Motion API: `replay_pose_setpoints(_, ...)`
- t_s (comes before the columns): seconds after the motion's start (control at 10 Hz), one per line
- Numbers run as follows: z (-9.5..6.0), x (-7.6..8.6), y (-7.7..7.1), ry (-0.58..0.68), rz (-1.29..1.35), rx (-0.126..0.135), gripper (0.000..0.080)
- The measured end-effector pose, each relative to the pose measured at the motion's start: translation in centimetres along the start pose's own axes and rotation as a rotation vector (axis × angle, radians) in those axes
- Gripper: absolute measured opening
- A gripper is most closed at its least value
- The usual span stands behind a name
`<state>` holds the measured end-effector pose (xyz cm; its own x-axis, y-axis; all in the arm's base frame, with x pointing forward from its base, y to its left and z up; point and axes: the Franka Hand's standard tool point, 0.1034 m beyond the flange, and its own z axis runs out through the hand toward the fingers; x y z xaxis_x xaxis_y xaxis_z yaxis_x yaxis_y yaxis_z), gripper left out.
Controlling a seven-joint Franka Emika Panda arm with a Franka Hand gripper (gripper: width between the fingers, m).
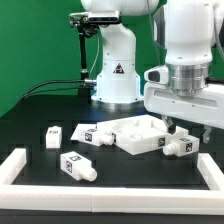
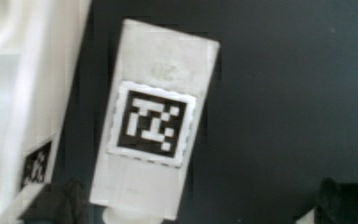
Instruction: Assemble one leg
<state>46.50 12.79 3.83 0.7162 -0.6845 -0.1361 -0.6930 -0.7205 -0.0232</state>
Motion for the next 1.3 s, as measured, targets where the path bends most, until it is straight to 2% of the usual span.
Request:
replay_pose_setpoints(0.3,0.1,0.1,-0.1,0.01,-0.039,-0.005,0.0649)
replay_pose_setpoints(0.6,0.1,0.4,0.2,0.0,0.01,0.005,0.0649)
replay_pose_setpoints(0.8,1.0,-0.3,0.5,-0.012,0.04,-0.005,0.0649)
replay_pose_setpoints(1.3,2.1,-0.4,0.8,-0.021,0.048,-0.02,0.0649)
